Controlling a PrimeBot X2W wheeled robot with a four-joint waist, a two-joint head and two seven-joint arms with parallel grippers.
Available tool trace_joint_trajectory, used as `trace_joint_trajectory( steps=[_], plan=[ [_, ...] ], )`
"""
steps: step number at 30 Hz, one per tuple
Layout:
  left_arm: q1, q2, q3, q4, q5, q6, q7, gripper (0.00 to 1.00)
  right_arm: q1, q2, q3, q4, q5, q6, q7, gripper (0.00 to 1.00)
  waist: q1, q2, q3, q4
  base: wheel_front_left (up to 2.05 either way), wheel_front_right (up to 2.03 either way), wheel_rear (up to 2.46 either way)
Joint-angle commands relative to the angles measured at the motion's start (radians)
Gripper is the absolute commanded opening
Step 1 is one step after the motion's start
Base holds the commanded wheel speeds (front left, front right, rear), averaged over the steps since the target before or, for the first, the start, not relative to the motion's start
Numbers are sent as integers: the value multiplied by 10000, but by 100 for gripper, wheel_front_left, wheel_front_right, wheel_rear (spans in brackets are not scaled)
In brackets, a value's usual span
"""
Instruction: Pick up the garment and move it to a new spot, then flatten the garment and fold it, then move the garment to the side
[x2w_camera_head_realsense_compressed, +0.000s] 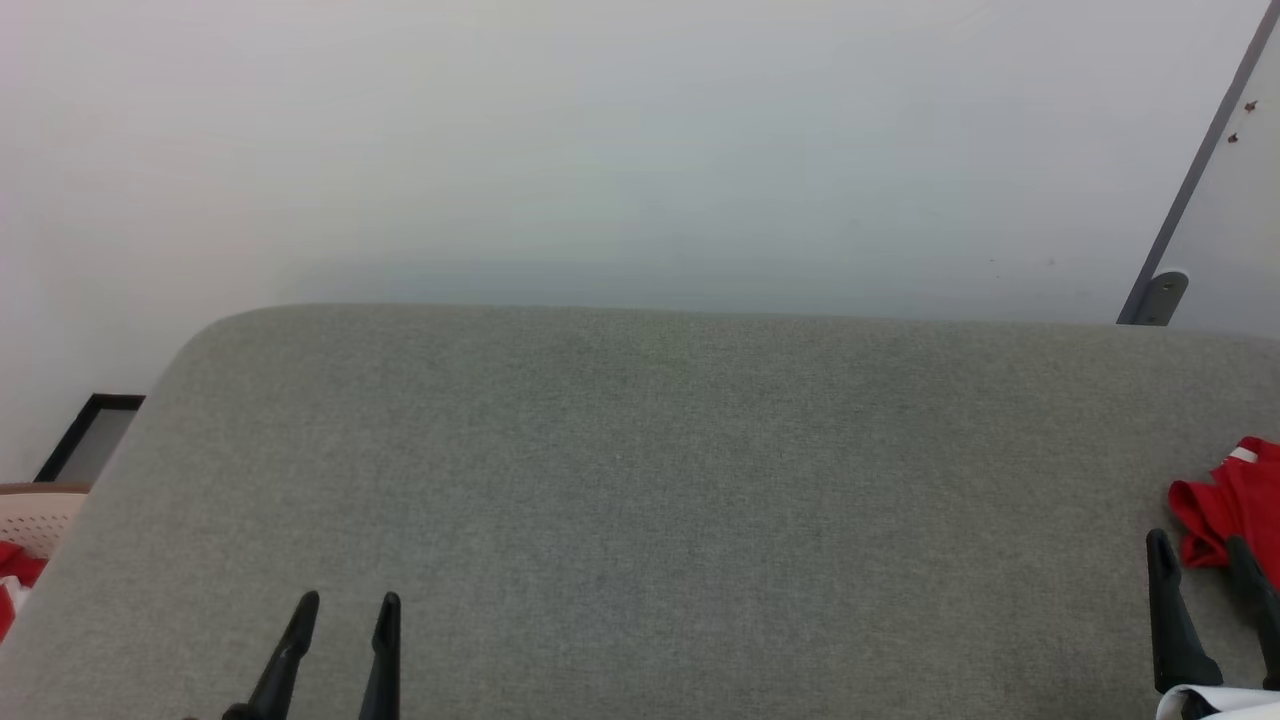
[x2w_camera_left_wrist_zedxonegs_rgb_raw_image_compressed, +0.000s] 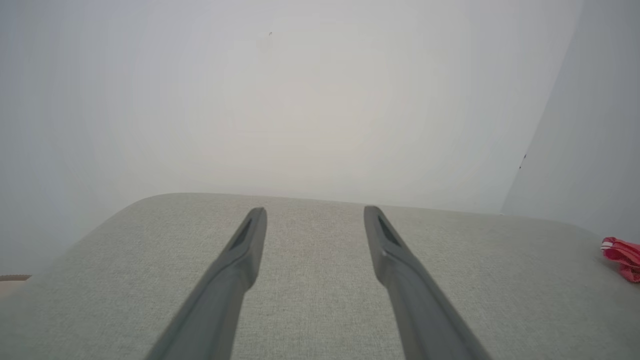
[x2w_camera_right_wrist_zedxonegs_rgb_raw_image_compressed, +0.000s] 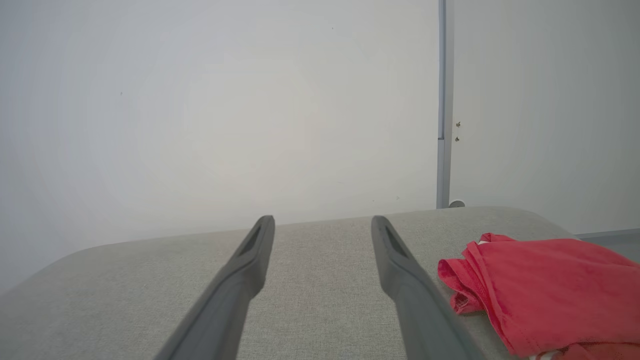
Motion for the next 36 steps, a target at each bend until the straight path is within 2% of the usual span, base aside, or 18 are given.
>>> trace_joint_trajectory(
  steps=[1, 4, 5, 9, 36],
  plan=[
    [37, 38, 37, 8, -7, -38, 9, 100, 57, -24, 41, -59, -69, -17, 15, 100, 0, 0, 6, -12, 0, 0, 0],
    [101, 87, 98, 44, 120, -38, 9, 100, 10, -41, 104, -106, -68, -17, 48, 100, 0, 0, 22, -48, 0, 0, 0],
    [10, 46, 70, 66, 55, 2, -2, 0, 0, -1, 67, -43, 5, 2, 17, 0, 0, 0, 20, -44, 0, 0, 0],
    [88, -96, 6, 423, -51, 3, 13, 0, 108, 151, 89, 338, 99, 2, 33, 0, 0, 0, 25, -46, 0, 0, 0],
    [-1044, -282, 185, 1271, -4668, -9, 1108, 0, -719, 529, 56, 1023, 4169, -2, 961, 0, 0, 0, 241, -158, 0, 0, 0]
  ],
)
